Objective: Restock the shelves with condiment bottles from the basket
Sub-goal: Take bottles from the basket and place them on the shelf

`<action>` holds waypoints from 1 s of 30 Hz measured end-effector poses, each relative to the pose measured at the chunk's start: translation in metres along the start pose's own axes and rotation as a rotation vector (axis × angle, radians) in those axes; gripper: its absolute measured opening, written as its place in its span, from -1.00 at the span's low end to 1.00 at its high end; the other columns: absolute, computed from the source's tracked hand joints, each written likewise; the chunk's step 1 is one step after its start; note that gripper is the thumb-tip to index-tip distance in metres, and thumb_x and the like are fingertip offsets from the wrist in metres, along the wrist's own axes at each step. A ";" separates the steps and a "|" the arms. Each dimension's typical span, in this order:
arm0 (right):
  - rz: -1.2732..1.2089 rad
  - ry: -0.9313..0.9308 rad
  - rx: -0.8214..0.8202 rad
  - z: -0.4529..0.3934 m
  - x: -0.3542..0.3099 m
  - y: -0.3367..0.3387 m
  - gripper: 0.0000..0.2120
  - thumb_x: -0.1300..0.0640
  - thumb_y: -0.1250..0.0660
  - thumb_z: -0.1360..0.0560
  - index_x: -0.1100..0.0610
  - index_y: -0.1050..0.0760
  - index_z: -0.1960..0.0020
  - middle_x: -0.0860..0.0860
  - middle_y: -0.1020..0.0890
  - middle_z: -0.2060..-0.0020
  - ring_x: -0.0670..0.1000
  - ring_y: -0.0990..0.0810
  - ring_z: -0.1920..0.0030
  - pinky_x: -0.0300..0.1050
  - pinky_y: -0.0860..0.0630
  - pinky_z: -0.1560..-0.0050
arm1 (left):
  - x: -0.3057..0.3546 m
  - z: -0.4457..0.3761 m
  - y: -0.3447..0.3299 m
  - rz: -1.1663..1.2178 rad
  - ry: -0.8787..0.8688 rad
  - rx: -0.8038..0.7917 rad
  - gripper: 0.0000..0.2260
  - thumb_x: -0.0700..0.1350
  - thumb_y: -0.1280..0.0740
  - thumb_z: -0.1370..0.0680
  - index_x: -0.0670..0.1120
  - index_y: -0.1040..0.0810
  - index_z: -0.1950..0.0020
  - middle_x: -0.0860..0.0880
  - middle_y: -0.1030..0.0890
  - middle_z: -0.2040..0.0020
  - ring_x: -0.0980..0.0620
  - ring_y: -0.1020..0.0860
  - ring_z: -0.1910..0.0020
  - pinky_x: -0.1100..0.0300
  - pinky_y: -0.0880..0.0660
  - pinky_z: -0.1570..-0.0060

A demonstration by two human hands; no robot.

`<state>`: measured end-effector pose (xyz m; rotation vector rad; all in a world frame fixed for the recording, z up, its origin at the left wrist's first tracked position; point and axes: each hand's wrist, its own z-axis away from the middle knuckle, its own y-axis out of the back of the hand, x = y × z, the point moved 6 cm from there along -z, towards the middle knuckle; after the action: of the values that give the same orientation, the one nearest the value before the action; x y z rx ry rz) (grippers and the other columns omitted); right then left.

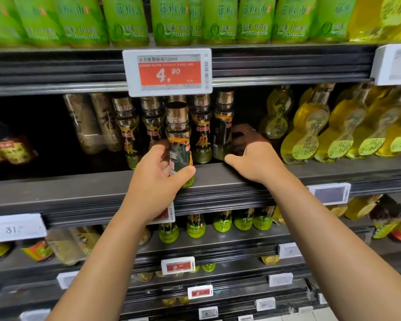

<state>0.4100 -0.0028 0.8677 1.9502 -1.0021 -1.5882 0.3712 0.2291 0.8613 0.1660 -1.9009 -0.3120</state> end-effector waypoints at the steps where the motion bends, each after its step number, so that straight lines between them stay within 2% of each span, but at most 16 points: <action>1: -0.004 -0.005 0.000 0.000 0.000 -0.001 -0.43 0.00 -0.51 -0.44 -0.04 -0.40 -0.39 -0.02 -0.68 -0.06 0.07 -0.65 -0.08 -0.04 -0.60 -0.13 | 0.000 0.000 0.000 -0.015 -0.004 0.004 -0.73 -0.09 -0.51 -0.50 0.12 -0.55 -0.13 0.21 -0.69 -0.07 0.23 -0.65 -0.07 0.25 -0.58 -0.11; 4: 0.040 -0.001 0.012 -0.001 -0.002 -0.002 -0.40 -0.10 -0.54 -0.41 -0.02 -0.41 -0.37 0.00 -0.68 -0.06 0.08 -0.64 -0.10 -0.03 -0.60 -0.13 | 0.001 0.000 0.000 -0.028 0.000 0.011 -0.69 -0.05 -0.54 -0.48 0.09 -0.57 -0.18 0.16 -0.68 -0.12 0.21 -0.64 -0.12 0.18 -0.57 -0.20; 8: 0.074 0.003 0.069 0.009 -0.001 0.008 -0.38 -0.20 -0.52 -0.42 0.04 -0.44 -0.37 -0.04 -0.64 -0.09 0.05 -0.62 -0.12 -0.06 -0.59 -0.08 | 0.006 0.000 -0.005 -0.028 -0.006 -0.031 -0.62 -0.02 -0.54 -0.45 0.17 -0.57 -0.23 0.18 -0.67 -0.16 0.16 -0.62 -0.18 0.04 -0.54 -0.26; 10: -0.033 0.013 0.144 0.021 0.000 0.022 -0.47 -0.25 -0.49 -0.41 0.03 -0.50 -0.23 -0.12 -0.61 0.01 -0.02 -0.63 -0.05 -0.12 -0.60 0.03 | 0.007 -0.001 -0.012 -0.036 -0.006 -0.046 -0.58 0.00 -0.54 -0.42 0.17 -0.53 -0.24 0.16 -0.67 -0.15 0.13 -0.62 -0.18 0.02 -0.55 -0.25; 11: -0.142 0.031 0.135 0.029 -0.001 0.025 -0.46 -0.28 -0.48 -0.38 0.01 -0.51 -0.21 -0.15 -0.61 0.02 -0.06 -0.63 -0.04 -0.09 -0.62 0.02 | 0.007 -0.002 -0.017 -0.049 -0.005 -0.056 -0.56 0.03 -0.53 -0.41 0.15 -0.51 -0.25 0.13 -0.67 -0.16 0.11 -0.62 -0.18 0.00 -0.55 -0.24; 13: -0.353 0.105 0.023 0.044 -0.008 0.024 -0.38 -0.31 -0.45 -0.32 -0.04 -0.50 -0.27 -0.13 -0.64 -0.05 -0.14 -0.64 -0.08 -0.03 -0.65 -0.05 | 0.011 -0.004 -0.031 -0.061 -0.005 -0.099 -0.48 0.06 -0.51 -0.41 0.03 -0.48 -0.33 0.06 -0.65 -0.22 0.06 -0.62 -0.18 -0.03 -0.56 -0.24; 15: -0.415 0.216 -0.084 0.057 -0.015 0.019 -0.48 -0.24 -0.46 -0.36 -0.16 -0.49 -0.28 -0.15 -0.65 -0.10 -0.16 -0.62 -0.16 -0.08 -0.67 -0.03 | 0.019 -0.004 -0.048 -0.040 -0.035 -0.158 -0.47 0.01 -0.51 -0.46 -0.05 -0.45 -0.37 0.01 -0.62 -0.25 0.06 -0.62 -0.20 -0.01 -0.56 -0.24; 17: -0.436 0.277 -0.102 0.064 -0.016 0.019 -0.59 -0.09 -0.46 -0.44 -0.26 -0.47 -0.26 -0.20 -0.65 -0.11 -0.17 -0.62 -0.18 -0.12 -0.66 -0.01 | 0.030 -0.003 -0.065 -0.036 -0.099 -0.204 -0.58 -0.09 -0.49 -0.53 -0.07 -0.48 -0.36 0.05 -0.64 -0.23 0.13 -0.61 -0.20 0.09 -0.57 -0.23; 20: -0.475 0.270 -0.027 0.063 -0.003 0.028 -0.65 0.06 -0.45 -0.51 -0.15 -0.50 -0.25 -0.20 -0.66 -0.08 -0.16 -0.64 -0.13 -0.21 -0.62 0.02 | 0.046 -0.004 -0.085 -0.131 -0.199 -0.222 -0.64 -0.11 -0.45 -0.57 -0.02 -0.52 -0.35 0.13 -0.63 -0.19 0.25 -0.60 -0.17 0.22 -0.57 -0.19; 22: -0.455 0.229 0.020 0.060 0.007 0.034 -0.70 0.01 -0.45 -0.49 -0.13 -0.52 -0.19 -0.20 -0.67 -0.04 -0.16 -0.65 -0.09 -0.21 -0.61 0.01 | 0.056 -0.007 -0.090 -0.305 -0.281 -0.194 -0.61 -0.03 -0.45 -0.55 0.01 -0.52 -0.37 0.12 -0.62 -0.19 0.25 -0.58 -0.16 0.25 -0.58 -0.16; 25: -0.314 0.118 0.135 0.053 0.018 0.041 -0.68 -0.10 -0.45 -0.48 -0.05 -0.52 -0.18 -0.15 -0.67 0.02 -0.13 -0.64 -0.03 -0.09 -0.62 -0.01 | 0.076 -0.015 -0.072 -0.548 -0.396 -0.002 -0.62 0.04 -0.46 -0.51 0.01 -0.59 -0.30 0.10 -0.66 -0.15 0.14 -0.59 -0.14 0.24 -0.52 -0.15; 27: -0.137 0.045 0.221 0.048 0.019 0.044 -0.70 -0.16 -0.42 -0.51 0.02 -0.50 -0.09 -0.10 -0.64 0.11 -0.06 -0.61 0.07 -0.05 -0.54 0.14 | 0.090 -0.024 -0.055 -0.597 -0.431 0.110 -0.73 0.00 -0.42 -0.53 0.00 -0.64 -0.21 0.07 -0.69 -0.08 0.04 -0.63 -0.07 0.18 -0.52 -0.09; 28: -0.069 0.017 0.249 0.046 0.018 0.044 -0.70 -0.17 -0.41 -0.52 0.04 -0.46 0.01 -0.05 -0.60 0.19 -0.03 -0.56 0.15 -0.07 -0.45 0.26 | 0.093 -0.029 -0.049 -0.643 -0.433 0.131 -0.76 0.00 -0.38 -0.54 0.01 -0.64 -0.20 0.04 -0.70 -0.06 -0.01 -0.64 -0.04 0.18 -0.51 -0.02; 30: 0.000 -0.025 0.276 0.040 0.017 0.043 -0.64 -0.15 -0.39 -0.55 0.06 -0.34 0.18 -0.01 -0.48 0.30 -0.06 -0.43 0.29 -0.15 -0.24 0.40 | 0.097 -0.039 -0.046 -0.753 -0.410 0.109 -0.73 0.02 -0.31 -0.58 0.03 -0.58 -0.27 -0.05 -0.67 -0.09 -0.11 -0.62 -0.05 0.18 -0.41 0.07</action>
<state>0.3617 -0.0388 0.8777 2.1111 -1.2903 -1.5456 0.3728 0.1542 0.9476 0.9621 -2.1971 -0.7930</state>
